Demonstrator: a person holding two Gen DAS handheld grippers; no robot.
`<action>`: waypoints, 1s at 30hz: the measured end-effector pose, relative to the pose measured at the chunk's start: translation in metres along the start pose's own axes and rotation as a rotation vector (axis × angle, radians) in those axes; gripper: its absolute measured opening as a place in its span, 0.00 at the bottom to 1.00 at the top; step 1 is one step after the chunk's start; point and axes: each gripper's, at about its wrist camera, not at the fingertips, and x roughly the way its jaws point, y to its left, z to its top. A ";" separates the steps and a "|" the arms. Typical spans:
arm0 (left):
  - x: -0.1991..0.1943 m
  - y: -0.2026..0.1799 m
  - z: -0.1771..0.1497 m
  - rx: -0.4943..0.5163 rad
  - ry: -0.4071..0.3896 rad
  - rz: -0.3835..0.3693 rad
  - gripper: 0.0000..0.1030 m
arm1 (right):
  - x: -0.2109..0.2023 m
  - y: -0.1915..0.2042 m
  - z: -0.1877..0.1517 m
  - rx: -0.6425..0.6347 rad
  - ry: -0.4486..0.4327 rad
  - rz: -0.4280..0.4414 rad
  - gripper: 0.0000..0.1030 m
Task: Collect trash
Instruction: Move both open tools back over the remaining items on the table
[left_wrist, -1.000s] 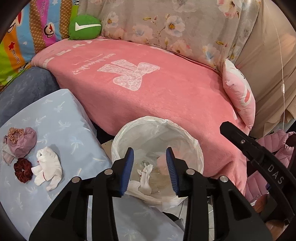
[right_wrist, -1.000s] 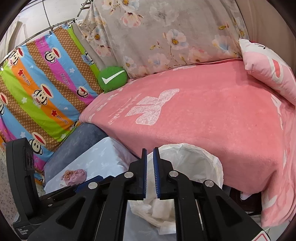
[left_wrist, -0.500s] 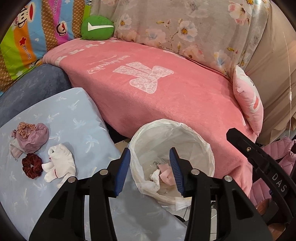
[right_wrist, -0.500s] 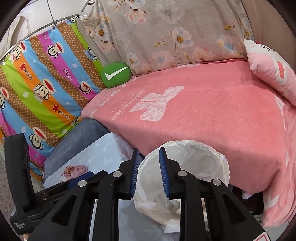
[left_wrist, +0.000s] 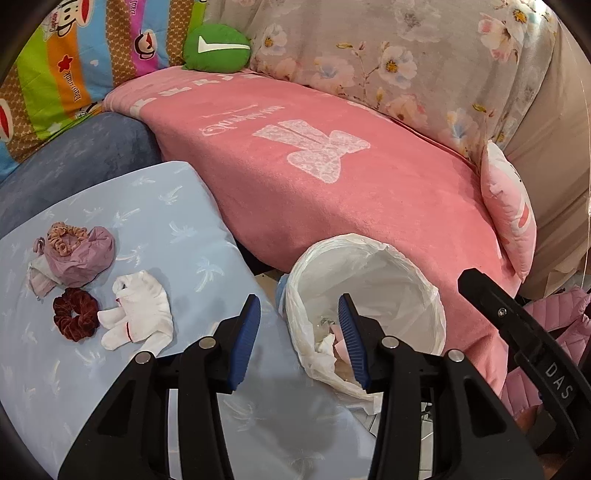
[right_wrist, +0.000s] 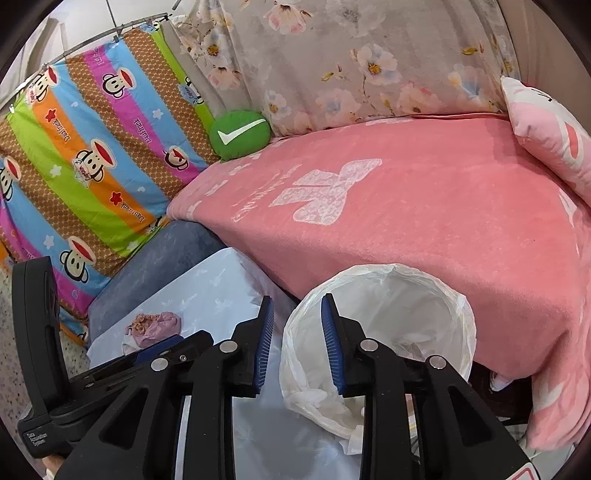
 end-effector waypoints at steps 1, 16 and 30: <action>0.000 0.004 -0.001 -0.008 0.000 0.003 0.42 | 0.001 0.002 -0.001 -0.004 0.003 0.001 0.30; -0.006 0.056 -0.011 -0.107 -0.022 0.089 0.59 | 0.027 0.045 -0.028 -0.068 0.089 0.032 0.36; -0.012 0.136 -0.027 -0.231 -0.017 0.215 0.72 | 0.064 0.093 -0.052 -0.121 0.171 0.048 0.46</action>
